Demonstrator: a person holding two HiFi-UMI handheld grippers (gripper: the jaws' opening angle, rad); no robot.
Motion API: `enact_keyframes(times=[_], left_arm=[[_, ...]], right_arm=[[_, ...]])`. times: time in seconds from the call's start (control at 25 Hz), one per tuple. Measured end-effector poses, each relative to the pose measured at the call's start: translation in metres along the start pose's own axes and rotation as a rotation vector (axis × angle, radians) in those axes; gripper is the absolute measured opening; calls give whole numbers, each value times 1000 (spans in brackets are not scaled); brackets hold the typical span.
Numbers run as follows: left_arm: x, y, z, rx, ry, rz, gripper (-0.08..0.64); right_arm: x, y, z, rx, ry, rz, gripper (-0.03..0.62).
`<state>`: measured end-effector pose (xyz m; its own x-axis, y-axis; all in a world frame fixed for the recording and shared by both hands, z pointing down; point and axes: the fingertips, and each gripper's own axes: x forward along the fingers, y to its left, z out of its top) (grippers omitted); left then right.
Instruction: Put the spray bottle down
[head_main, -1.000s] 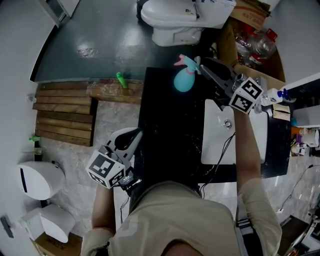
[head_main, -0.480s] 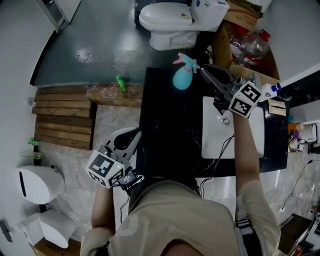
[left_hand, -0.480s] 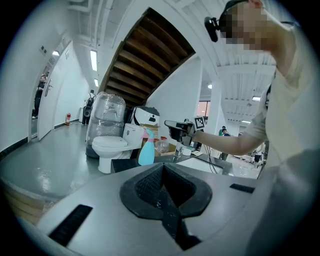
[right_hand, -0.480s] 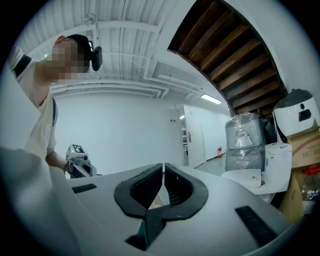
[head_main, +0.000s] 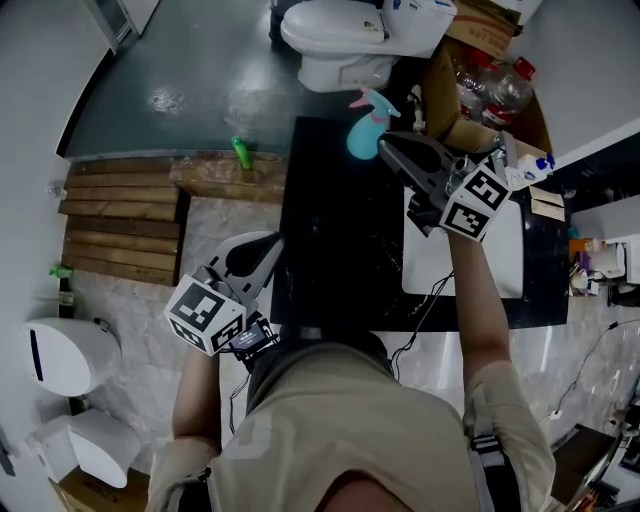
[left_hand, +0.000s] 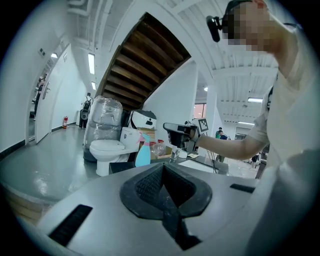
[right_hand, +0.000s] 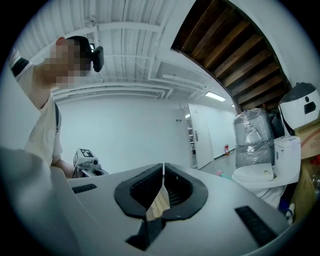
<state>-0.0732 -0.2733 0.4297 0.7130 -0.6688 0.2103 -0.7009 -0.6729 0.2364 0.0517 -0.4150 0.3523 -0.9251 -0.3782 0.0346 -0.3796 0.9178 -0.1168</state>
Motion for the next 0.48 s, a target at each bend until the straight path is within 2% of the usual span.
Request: enact_keyframes(times=[0.24, 0.48], left_arm=[[-8, -4, 6, -5, -23, -3, 11], [-10, -13, 7, -6, -32, -36, 11]], right_arm=[[10, 44, -15, -8, 65, -13, 25], [11, 93, -17, -27, 54, 9, 25]])
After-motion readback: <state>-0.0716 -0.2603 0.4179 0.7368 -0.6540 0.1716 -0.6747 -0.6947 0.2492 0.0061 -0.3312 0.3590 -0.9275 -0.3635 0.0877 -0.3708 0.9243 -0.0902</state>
